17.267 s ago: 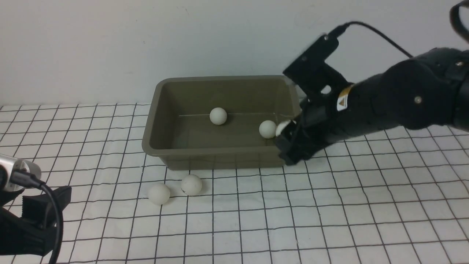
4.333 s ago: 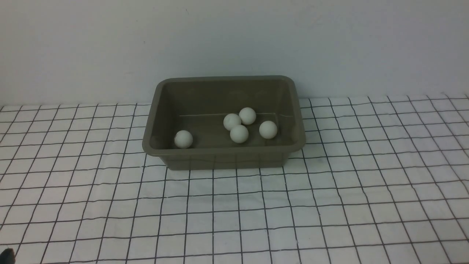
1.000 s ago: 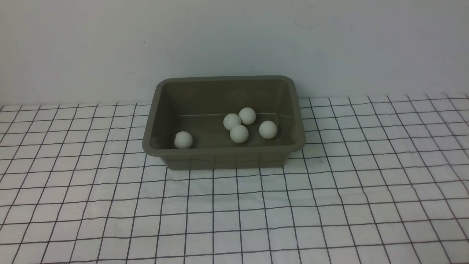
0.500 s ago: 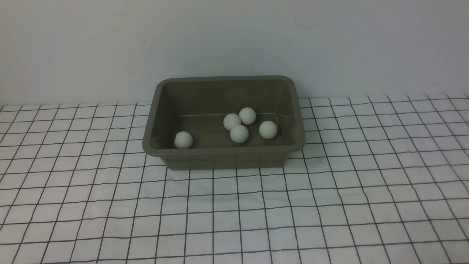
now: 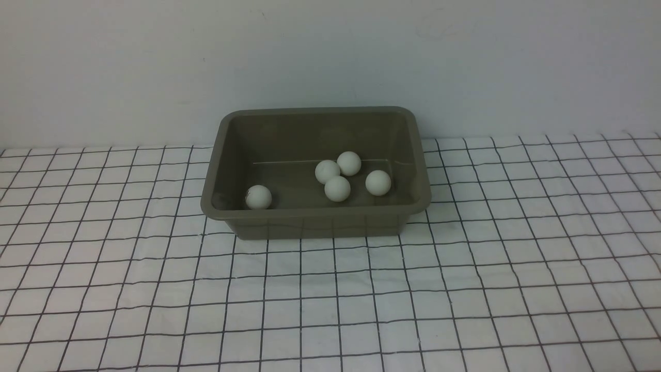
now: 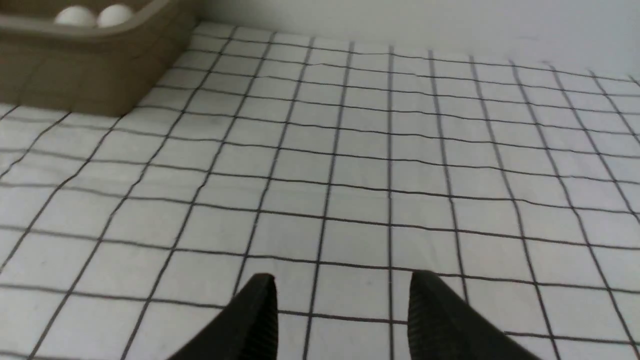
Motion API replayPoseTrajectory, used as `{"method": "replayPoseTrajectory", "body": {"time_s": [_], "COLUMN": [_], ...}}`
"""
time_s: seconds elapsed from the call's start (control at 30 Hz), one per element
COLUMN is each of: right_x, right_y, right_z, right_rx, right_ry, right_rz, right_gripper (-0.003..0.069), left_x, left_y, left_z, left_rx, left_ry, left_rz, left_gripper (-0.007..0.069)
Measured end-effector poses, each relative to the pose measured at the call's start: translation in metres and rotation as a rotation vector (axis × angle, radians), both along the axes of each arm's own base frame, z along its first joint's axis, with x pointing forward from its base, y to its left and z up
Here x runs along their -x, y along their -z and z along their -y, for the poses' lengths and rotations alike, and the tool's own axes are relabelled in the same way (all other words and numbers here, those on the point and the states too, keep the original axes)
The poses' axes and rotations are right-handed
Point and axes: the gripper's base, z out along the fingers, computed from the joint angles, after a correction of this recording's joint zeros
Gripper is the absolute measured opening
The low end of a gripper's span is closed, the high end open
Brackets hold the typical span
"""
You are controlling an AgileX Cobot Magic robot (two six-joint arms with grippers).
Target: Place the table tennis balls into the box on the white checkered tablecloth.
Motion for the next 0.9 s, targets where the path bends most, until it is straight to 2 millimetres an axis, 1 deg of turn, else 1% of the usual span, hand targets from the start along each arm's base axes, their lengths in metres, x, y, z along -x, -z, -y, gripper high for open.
{"method": "replayPoseTrajectory", "body": {"time_s": [0.07,0.17,0.37,0.47,0.9], "right_x": [0.0022,0.0032,0.0028,0.0023,0.0018], "right_y": [-0.0012,-0.0002,-0.0016,0.0027,0.0022], "right_z": [0.0005,0.0005,0.0006,0.0007,0.0005], "right_rx": [0.005,0.007,0.009,0.010,0.008], "right_ry": [0.010,0.010,0.012,0.012,0.011], "right_rz": [0.027,0.022,0.042,0.035,0.053], "right_gripper": [0.0336,0.0336,0.0336,0.0336,0.0336], "left_x": [0.0000,0.0000,0.0000,0.0000,0.0000], "left_y": [0.0000,0.0000,0.0000,0.0000,0.0000], "left_z": [0.0000,0.0000,0.0000,0.0000,-0.0001], "left_rx": [0.000,0.000,-0.001,-0.001,-0.003], "left_ry": [0.000,0.000,0.000,0.000,0.000], "left_rz": [0.000,0.000,0.000,0.000,0.000], "left_gripper": [0.0534,0.0534,0.0534,0.0534,0.0534]}}
